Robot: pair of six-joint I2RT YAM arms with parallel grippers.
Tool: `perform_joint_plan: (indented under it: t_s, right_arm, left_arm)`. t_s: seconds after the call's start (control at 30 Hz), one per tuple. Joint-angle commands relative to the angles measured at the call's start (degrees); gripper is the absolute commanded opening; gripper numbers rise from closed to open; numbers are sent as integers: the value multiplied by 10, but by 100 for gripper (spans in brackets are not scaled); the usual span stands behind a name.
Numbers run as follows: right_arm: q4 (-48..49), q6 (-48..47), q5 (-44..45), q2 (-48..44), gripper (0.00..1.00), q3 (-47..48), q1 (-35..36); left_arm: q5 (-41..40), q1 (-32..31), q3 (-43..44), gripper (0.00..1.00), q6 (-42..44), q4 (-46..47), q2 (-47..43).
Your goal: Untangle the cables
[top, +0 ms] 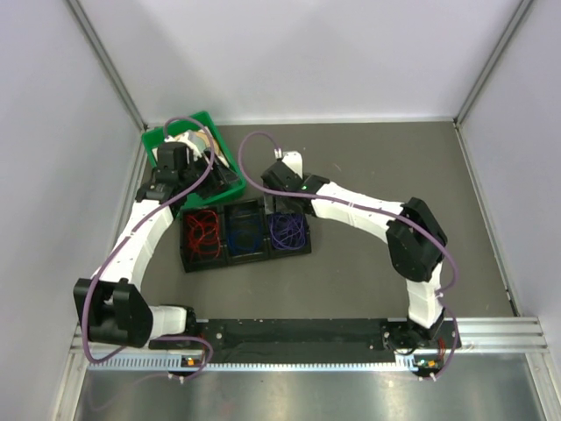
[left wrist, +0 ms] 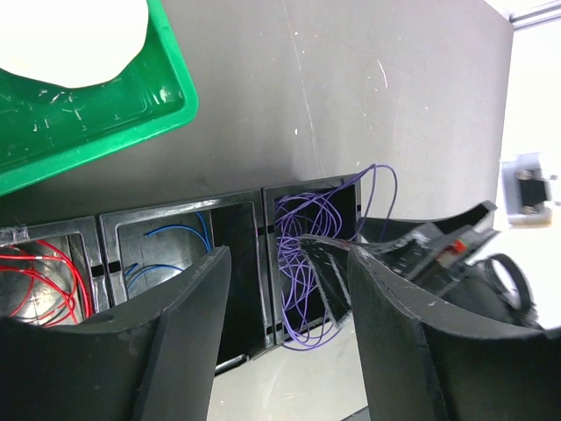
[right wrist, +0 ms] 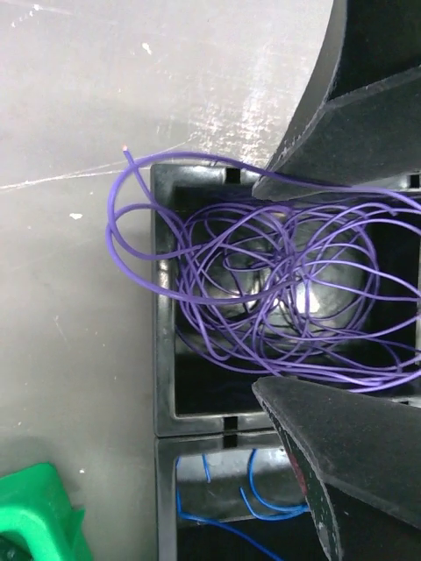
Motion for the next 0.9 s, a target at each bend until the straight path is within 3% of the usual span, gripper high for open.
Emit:
perform_joint_plan:
  t_s: [0.0,0.5,0.87]
  right_arm:
    - [-3,0,-13,-58,81,10,2]
    - [13,4,-57,-107,82,-3,3]
    - [-44,-25,28,-89,87,21,3]
  left_arm:
    - [7,3,6,61,5,29,5]
    - [-7,3,-1,62,6,24,2]
    - [-10,3,4,62,10,23,4]
